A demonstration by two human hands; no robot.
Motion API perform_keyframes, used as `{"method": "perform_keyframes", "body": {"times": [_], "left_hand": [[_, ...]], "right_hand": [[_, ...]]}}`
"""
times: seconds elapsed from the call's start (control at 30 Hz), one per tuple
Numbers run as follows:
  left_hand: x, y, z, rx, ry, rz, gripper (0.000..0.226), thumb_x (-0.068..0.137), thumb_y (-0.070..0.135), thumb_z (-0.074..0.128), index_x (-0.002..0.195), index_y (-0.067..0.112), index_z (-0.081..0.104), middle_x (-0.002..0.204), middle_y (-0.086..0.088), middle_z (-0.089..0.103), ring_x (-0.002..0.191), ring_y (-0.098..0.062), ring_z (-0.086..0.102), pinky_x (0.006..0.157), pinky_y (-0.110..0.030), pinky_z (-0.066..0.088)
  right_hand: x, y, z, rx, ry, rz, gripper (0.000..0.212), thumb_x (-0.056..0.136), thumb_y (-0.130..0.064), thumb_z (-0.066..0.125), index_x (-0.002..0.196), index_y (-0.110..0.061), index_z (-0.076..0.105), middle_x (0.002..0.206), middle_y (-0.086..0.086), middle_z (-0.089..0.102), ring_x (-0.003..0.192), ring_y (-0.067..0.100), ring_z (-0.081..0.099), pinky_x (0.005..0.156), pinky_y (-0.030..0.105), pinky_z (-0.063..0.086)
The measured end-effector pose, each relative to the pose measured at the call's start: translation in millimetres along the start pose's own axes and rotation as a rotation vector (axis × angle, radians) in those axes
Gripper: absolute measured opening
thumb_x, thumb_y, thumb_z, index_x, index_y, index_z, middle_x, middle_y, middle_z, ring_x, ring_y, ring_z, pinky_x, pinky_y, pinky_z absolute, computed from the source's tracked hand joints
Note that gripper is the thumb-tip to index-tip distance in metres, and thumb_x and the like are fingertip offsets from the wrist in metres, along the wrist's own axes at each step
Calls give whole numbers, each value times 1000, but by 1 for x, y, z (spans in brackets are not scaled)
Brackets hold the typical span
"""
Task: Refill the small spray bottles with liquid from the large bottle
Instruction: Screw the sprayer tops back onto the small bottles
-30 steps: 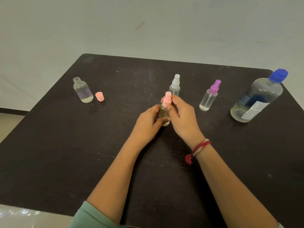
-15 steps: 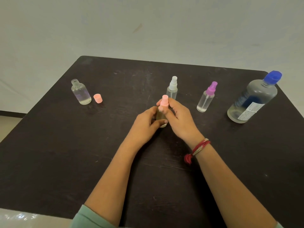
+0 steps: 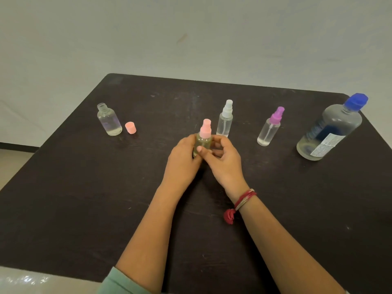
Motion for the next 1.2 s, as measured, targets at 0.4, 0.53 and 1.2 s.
{"method": "perform_keyframes", "body": {"times": [0.4,0.53,1.2], "left_hand": [[11,-32,-23,-109,172,-145,51,84,6,59,132,22,49,113,8,61,99,-4,60,80,-20,49],[13,-42,-22,-178,201,-242,77,86,7,64,151,15,24,146,-6,44,131,-15,46,92,-14,43],[0,-69,-100,-54,1006,-139,49,82,18,64,128,7,50,123,-2,56,111,-16,50,101,-25,35]], "right_hand": [[44,-14,57,-348,-2,-77,32,73,-37,72,99,-24,59,90,-8,68,83,14,67,80,40,54],[57,-17,63,-374,11,-109,29,75,-34,73,98,-23,59,86,-11,66,86,14,65,82,42,53],[11,-11,83,-170,57,-208,28,76,-13,76,95,-20,55,90,-8,51,79,5,53,74,22,50]]}}
Point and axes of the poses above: each hand's wrist, its own x-axis towards the middle knuckle, its own z-axis out of the palm, y = z × x, the point moved 4 cm from there along x, towards the middle knuckle
